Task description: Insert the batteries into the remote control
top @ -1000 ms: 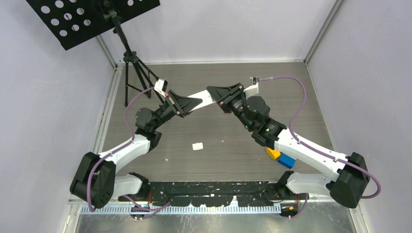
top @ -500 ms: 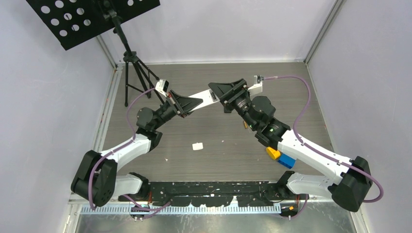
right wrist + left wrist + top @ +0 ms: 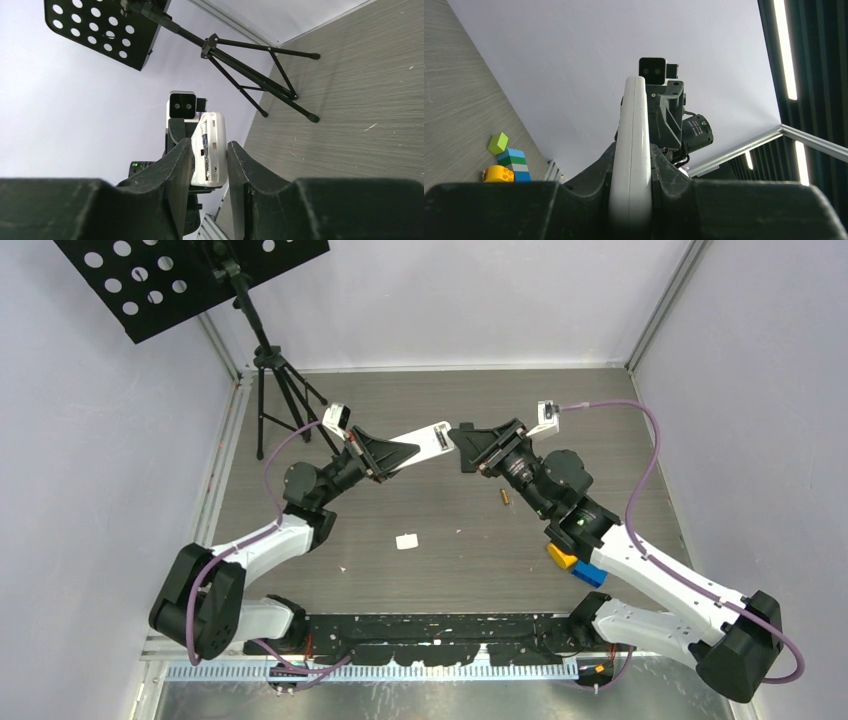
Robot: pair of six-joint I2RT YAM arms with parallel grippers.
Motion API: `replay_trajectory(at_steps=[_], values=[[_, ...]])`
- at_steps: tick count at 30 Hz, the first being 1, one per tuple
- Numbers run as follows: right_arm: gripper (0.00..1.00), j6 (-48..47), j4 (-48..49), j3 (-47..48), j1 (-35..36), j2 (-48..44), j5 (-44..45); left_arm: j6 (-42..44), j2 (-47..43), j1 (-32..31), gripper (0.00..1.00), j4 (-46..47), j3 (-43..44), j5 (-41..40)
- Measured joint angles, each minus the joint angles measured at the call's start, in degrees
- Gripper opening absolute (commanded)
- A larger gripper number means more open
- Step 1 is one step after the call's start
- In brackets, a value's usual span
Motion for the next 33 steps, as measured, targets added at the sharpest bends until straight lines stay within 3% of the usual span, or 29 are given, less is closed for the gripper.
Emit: replay_trajectory(at_steps=[12,29,33], values=[[0.15,-9.11,-6.21,3.85,-0.85,2.82,-5.27,0.35,0.85,0.39,0.0,0.42,0.17,0.59],[0.15,-15.61,-8.83,8.66,-2.82,9.11,-9.75,3.76,2.56,2.8,0.0,-0.13,1.33,2.16],[0.19,-17.31,-9.81,8.85,-2.82,9.05,-9.57,4.83,2.75,2.84,0.0,-0.55,1.33,2.58]])
